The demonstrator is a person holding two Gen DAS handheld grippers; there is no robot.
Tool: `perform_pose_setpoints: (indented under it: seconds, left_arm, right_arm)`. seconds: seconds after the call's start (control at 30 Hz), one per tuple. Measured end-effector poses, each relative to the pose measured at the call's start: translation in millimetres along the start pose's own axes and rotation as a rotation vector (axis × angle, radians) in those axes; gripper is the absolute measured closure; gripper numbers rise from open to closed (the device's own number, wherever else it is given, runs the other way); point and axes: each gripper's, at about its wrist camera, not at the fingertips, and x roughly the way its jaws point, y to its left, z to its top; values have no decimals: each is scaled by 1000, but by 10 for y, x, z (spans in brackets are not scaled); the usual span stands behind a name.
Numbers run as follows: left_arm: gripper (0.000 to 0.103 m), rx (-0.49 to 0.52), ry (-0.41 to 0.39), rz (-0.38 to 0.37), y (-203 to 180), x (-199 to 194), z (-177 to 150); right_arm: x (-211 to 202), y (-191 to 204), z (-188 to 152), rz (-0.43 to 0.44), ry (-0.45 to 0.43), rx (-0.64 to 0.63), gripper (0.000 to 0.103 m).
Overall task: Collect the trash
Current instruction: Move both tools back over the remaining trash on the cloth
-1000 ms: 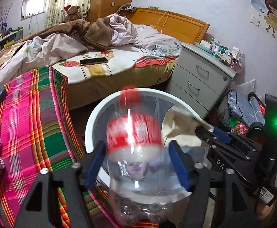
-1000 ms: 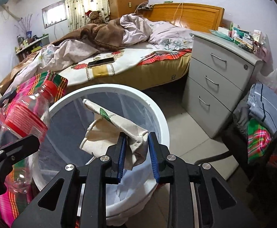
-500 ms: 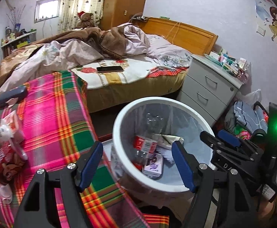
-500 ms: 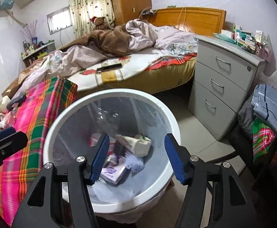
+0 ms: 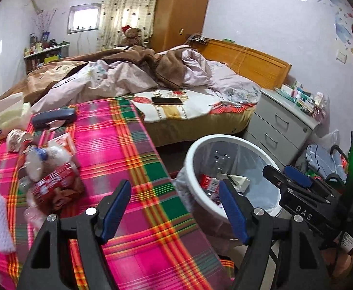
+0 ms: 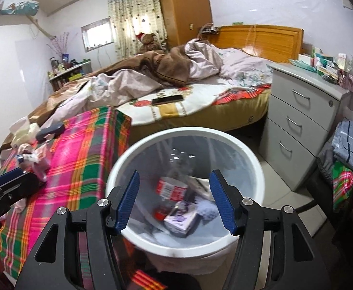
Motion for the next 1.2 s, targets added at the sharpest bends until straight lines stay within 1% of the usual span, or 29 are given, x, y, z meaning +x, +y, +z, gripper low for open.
perform_pose_setpoints:
  seconds: [0.07, 0.2, 0.37, 0.47, 0.7, 0.87, 0.93, 1.03, 1.13, 1.2]
  left_arm:
    - [27, -3, -11, 28, 87, -79, -32]
    - [27, -39, -22, 53, 291, -207, -96]
    - [26, -78, -53, 136, 585, -410, -206]
    - [26, -111, -63, 175, 777, -505, -271]
    - [26, -189, -77, 275, 1234, -718, -419]
    - [26, -239, -73, 325, 1540, -804, -523]
    - [26, -269, -59, 350, 1698, -824, -584]
    - [26, -306, -43, 364, 1892, -822, -656]
    - [26, -323, -19, 390, 2038, -794, -719]
    - [26, -350, -6, 385, 2149, -774, -763]
  right_arm:
    - [-12, 82, -12, 22, -5, -8, 41]
    - [-24, 296, -30, 78, -20, -31, 41]
    - [-26, 565, -35, 150, -34, -75, 41]
    - [13, 741, -47, 195, -26, -105, 41]
    - [53, 1065, -96, 268, -7, -164, 41]
    - [152, 1296, -108, 316, 38, -195, 41]
    - [194, 1399, -118, 347, 53, -202, 41]
    - [283, 1578, -121, 378, 87, -205, 41]
    - [335, 1720, -130, 419, 116, -192, 41]
    - [384, 1819, -133, 432, 131, -186, 41]
